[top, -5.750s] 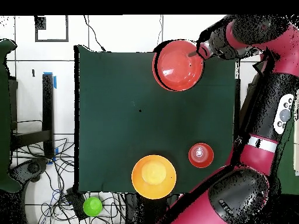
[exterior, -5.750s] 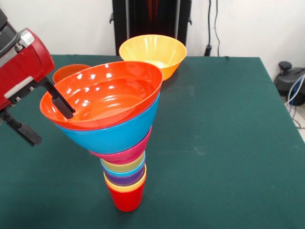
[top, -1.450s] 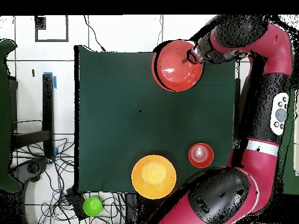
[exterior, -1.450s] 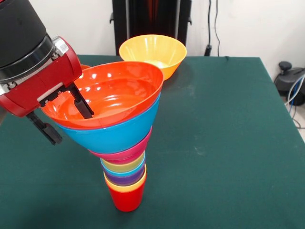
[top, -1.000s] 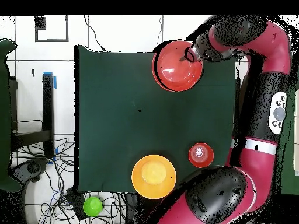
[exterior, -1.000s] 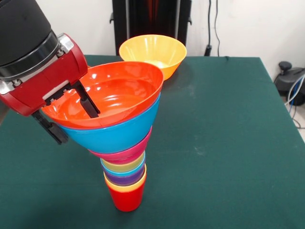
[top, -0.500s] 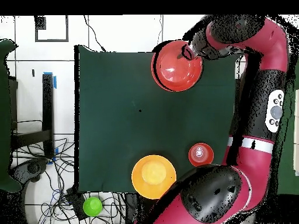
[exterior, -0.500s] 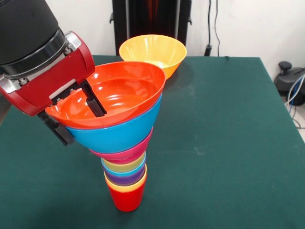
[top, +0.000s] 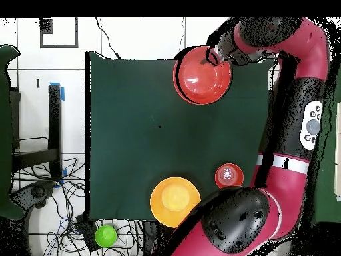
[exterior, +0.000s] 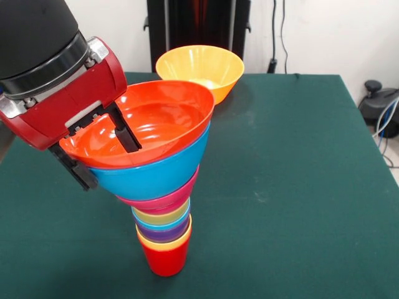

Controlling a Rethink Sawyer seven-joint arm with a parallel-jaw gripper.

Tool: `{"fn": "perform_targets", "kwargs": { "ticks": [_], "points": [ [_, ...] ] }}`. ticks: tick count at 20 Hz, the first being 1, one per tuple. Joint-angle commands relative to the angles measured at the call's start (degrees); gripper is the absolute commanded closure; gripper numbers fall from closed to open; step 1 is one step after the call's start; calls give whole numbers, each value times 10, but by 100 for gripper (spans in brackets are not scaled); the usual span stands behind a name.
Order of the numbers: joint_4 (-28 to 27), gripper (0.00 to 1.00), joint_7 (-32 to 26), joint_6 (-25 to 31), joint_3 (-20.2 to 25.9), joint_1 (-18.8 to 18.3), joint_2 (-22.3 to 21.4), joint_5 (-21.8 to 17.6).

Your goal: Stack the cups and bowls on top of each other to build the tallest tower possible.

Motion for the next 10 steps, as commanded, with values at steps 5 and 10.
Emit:
{"fn": "perform_targets", "kwargs": {
  "ticks": [5,10],
  "points": [
    [14,0,148,37,-41,18,15,-1],
    [16,0,146,32,-46,19,13,0]
  ]
}}
